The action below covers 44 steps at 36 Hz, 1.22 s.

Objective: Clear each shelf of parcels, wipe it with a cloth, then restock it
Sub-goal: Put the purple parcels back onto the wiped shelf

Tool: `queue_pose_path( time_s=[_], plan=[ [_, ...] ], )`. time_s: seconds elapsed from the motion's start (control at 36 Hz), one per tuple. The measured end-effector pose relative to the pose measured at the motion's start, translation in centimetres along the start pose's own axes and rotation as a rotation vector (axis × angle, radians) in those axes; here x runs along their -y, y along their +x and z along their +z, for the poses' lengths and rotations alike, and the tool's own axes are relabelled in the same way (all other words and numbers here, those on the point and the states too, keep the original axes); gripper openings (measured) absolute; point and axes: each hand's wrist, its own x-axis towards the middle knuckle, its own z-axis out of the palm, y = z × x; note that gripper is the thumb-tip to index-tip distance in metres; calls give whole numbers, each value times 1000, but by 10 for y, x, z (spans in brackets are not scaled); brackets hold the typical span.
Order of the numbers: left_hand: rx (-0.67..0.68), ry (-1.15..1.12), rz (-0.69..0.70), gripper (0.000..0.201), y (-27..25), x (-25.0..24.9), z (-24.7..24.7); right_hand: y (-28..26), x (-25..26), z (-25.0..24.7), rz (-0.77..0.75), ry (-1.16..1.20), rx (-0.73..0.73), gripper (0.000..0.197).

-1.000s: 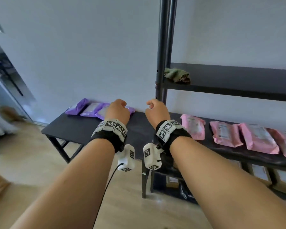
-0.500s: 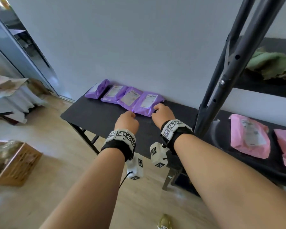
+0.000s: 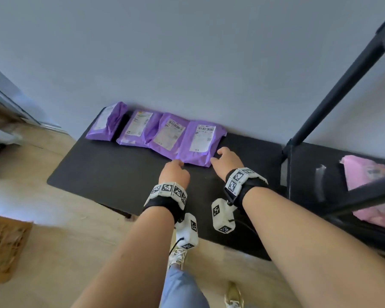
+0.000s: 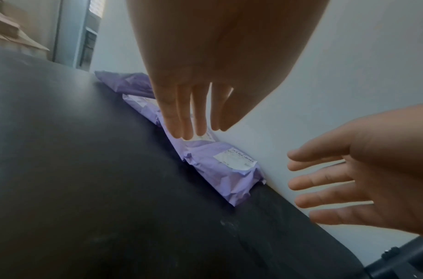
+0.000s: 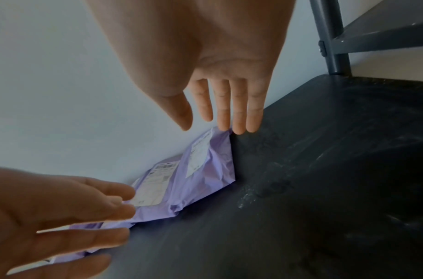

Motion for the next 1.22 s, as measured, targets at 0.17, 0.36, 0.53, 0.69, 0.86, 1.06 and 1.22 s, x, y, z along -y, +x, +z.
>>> queue_pose_path(
  time_s=[0.17, 0.36, 0.53, 0.69, 0.86, 1.06, 1.22],
  plan=[
    [145, 73, 61, 46, 79, 3, -6, 45, 13, 19, 139, -28, 33, 42],
    [268, 145, 97, 52, 139, -1, -1, 77, 32, 42, 272, 51, 32, 30],
    [324, 132, 88, 41, 163, -4, 12, 88, 33, 50, 347, 38, 1, 12],
    [363, 178, 109, 18, 174, -3, 10, 85, 34, 45, 394, -19, -13, 20],
    [384, 170, 116, 19, 153, -4, 14, 63, 24, 39, 441, 29, -60, 24],
    [384, 170, 172, 20, 98, 5, 21, 4, 3, 38, 471, 70, -119, 25],
    [398, 253, 208, 24, 23, 25, 29, -73, -25, 38, 460, 70, -125, 24]
  ],
)
